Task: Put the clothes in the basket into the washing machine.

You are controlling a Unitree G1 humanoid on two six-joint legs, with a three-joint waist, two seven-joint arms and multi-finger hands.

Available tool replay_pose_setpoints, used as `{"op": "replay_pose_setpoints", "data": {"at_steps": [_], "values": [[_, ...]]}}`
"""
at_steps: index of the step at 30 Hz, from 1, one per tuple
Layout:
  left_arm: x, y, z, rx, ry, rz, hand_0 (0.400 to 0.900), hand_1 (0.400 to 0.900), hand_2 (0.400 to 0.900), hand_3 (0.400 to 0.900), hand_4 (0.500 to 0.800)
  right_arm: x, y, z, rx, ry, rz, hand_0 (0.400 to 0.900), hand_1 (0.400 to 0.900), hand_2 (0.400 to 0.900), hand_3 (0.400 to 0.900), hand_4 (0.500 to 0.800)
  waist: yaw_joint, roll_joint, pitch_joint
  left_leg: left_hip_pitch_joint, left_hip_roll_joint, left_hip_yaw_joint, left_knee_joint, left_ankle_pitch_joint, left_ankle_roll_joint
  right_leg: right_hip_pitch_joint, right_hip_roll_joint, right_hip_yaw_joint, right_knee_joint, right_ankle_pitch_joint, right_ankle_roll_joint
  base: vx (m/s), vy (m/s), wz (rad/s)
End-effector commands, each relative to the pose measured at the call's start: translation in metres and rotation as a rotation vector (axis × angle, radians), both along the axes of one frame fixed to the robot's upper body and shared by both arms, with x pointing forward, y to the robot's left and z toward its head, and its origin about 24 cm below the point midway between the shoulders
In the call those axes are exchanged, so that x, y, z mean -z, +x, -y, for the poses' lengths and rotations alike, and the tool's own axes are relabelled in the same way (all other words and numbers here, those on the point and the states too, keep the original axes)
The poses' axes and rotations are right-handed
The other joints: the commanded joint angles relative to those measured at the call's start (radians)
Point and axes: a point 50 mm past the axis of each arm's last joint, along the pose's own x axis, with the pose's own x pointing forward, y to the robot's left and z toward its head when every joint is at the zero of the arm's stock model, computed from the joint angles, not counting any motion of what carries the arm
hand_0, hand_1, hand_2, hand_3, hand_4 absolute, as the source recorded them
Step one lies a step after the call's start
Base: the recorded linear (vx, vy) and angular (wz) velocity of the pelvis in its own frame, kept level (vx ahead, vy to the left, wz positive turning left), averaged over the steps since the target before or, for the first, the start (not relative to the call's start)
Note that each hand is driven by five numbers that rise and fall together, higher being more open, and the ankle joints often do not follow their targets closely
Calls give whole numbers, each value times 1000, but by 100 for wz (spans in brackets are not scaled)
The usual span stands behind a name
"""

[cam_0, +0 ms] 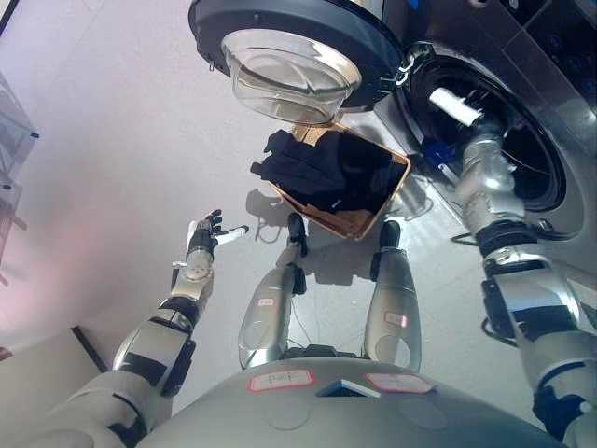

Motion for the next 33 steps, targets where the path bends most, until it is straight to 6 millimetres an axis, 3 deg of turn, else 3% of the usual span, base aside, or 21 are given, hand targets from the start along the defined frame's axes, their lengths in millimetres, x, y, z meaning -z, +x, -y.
{"op": "replay_pose_setpoints", "data": {"at_steps": [1, 4, 5, 6, 7, 8, 9, 11, 14, 15, 17, 18, 21, 25, 27, 28, 30, 33], "values": [[5, -13, -24, -88, 69, -55, 900, 900, 900, 900, 800, -8, 5, -43, -169, 52, 121, 900, 900, 900, 900, 800, 17, -49, -61, -4, -9, -37, 70, -93, -13, 137, 22, -33, -271, 138, -11, -19, -14, 6], [7, -17, -22, -89, 65, -68, 900, 900, 900, 900, 800, 25, -13, -56, -201, 83, 30, 900, 900, 900, 900, 800, 15, -63, -58, 2, -7, -43, 70, -91, -13, 152, 24, -41, -276, 140, -11, -16, -15, 6], [7, -17, -22, -89, 65, -68, 900, 900, 900, 900, 800, 25, -13, -56, -201, 83, 30, 900, 900, 900, 900, 800, 15, -63, -58, 2, -7, -43, 70, -91, -13, 152, 24, -41, -276, 140, -11, -3, -26, 5], [8, -19, -23, -95, 65, -71, 900, 900, 900, 900, 800, 46, -27, -59, -191, 110, -29, 900, 900, 900, 900, 800, 12, -72, -56, 12, -5, -48, 69, -91, -13, 169, 25, -47, -283, 142, -10, 0, -18, 4], [8, -19, -23, -95, 65, -71, 900, 900, 900, 900, 800, 46, -27, -59, -191, 110, -29, 900, 900, 900, 900, 800, 11, -72, -56, 13, -5, -48, 69, -91, -13, 170, 25, -47, -283, 142, -10, 9, -26, 6], [9, -20, -22, -98, 60, -75, 900, 900, 900, 900, 800, 69, -43, -55, -156, 114, -111, 900, 900, 900, 900, 800, 8, -83, -60, 28, -4, -53, 63, -91, -15, 193, 25, -55, -292, 144, -9, 0, 0, 0], [9, -20, -22, -98, 60, -75, 900, 900, 900, 900, 800, 69, -43, -56, -156, 114, -112, 900, 900, 900, 900, 800, 8, -83, -60, 29, -4, -53, 63, -91, -15, 194, 25, -55, -292, 144, -9, 33, -21, 5], [12, -23, -17, -93, 43, -84, 900, 900, 900, 900, 800, 104, -72, -45, -80, 80, -257, 900, 900, 900, 900, 800, -2, -102, -68, 69, -2, -61, 47, -89, -17, 242, 27, -64, -314, 148, -6, 41, -17, 2], [13, -24, -16, -94, 40, -86, 900, 900, 900, 900, 800, 116, -85, -42, -51, 60, -317, 900, 900, 900, 900, 800, -7, -109, -72, 87, -1, -60, 40, -90, -19, 261, 29, -66, -325, 150, -4, 35, -8, -3], [16, -30, -17, -92, 44, -110, 900, 900, 900, 900, 800, 145, -119, -34, -20, -3, -480, 900, 900, 900, 900, 800, -16, -127, -90, 138, 1, -62, 23, -92, -20, 323, 36, -72, -357, 157, 2, 77, -33, -7], [17, -32, -18, -89, 47, -118, 900, 900, 900, 900, 800, 151, -128, -30, -15, -24, -522, 900, 900, 900, 900, 800, -18, -133, -98, 152, 3, -62, 18, -91, -20, 338, 38, -75, -367, 161, 3, 53, -26, -5], [21, -39, -17, -68, 55, -147, 900, 900, 900, 900, 800, 162, -145, -24, -32, -110, -606, 900, 900, 900, 900, 800, -22, -141, -108, 181, 5, -62, 10, -93, -21, 368, 38, -77, -375, 159, 6, 32, -23, -1], [28, -54, -16, -30, 62, -208, 900, 900, 900, 900, 800, 173, -169, -12, -79, -269, -732, 900, 900, 900, 900, 800, -29, -157, -127, 231, 9, -62, -5, -96, -24, 422, 41, -84, -397, 158, 10, 44, -38, 0], [37, -74, -18, -3, 53, -285, 900, 900, 900, 900, 800, 194, -215, -1, -85, -297, -939, 900, 900, 900, 900, 800, -28, -171, -158, 301, 10, -63, -32, -101, -25, 495, 41, -94, -432, 162, 19, 66, -41, 2], [41, -84, -20, 6, 44, -328, 900, 900, 900, 900, 800, 201, -233, -1, -92, -281, -1022, 900, 900, 900, 900, 800, -26, -178, -175, 334, 12, -61, -46, -104, -25, 528, 42, -100, -449, 164, 23, 50, -26, 4], [41, -84, -20, 6, 44, -328, 900, 900, 900, 900, 800, 201, -233, -1, -92, -281, -1022, 900, 900, 900, 900, 800, -26, -178, -174, 337, 12, -61, -47, -103, -25, 530, 42, -100, -450, 164, 23, 42, -14, 2], [46, -100, -23, 2, 23, -391, 900, 900, 900, 900, 800, 209, -260, 0, -84, -244, -1119, 900, 900, 900, 900, 800, -26, -187, -198, 379, 13, -53, -67, -106, -24, 570, 45, -103, -472, 167, 27, 58, -17, 1], [51, -115, -21, 28, 12, -452, 900, 900, 900, 900, 800, 215, -284, -3, -86, -201, -1210, 900, 900, 900, 900, 800, -31, -194, -222, 417, 17, -46, -104, -102, -29, 606, 48, -102, -497, 171, 31, 56, -13, 0]]}}
